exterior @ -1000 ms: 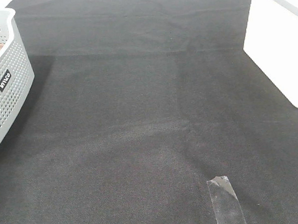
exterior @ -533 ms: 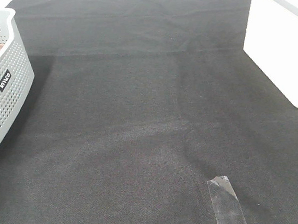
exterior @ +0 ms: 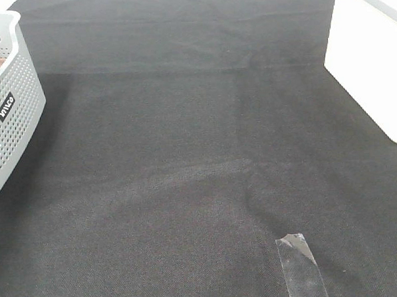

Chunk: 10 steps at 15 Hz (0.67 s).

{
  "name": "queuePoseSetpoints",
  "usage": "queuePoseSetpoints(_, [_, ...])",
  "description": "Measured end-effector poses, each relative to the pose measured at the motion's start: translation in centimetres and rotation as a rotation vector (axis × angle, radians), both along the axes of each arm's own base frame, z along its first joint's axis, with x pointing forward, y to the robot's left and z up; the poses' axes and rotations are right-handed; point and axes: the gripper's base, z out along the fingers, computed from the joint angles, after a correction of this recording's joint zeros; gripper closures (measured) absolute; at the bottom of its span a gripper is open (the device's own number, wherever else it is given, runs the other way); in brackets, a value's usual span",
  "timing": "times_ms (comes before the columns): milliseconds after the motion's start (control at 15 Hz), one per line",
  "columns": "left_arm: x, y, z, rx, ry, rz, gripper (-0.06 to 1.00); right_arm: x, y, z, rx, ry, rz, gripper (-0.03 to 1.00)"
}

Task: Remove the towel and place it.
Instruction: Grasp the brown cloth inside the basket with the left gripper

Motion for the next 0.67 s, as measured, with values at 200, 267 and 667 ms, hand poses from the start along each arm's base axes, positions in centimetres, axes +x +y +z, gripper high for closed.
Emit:
queuePoseSetpoints(200, [-2.6,-2.0,5.3,-0.007,-0.164,-0.037,0.94,0.0,0.0,0.0,0.000,0.000,0.000,0.27])
queuePoseSetpoints(267, [-3.2,-2.6,6.8,-0.015,-0.238,-0.046,0.94,0.0,0.0,0.0,0.000,0.000,0.000,0.27])
queuePoseSetpoints(667, [-7.9,-8.9,13.9,-0.073,-0.554,-0.239,0.94,0.0,0.0,0.0,0.000,0.000,0.000,0.27])
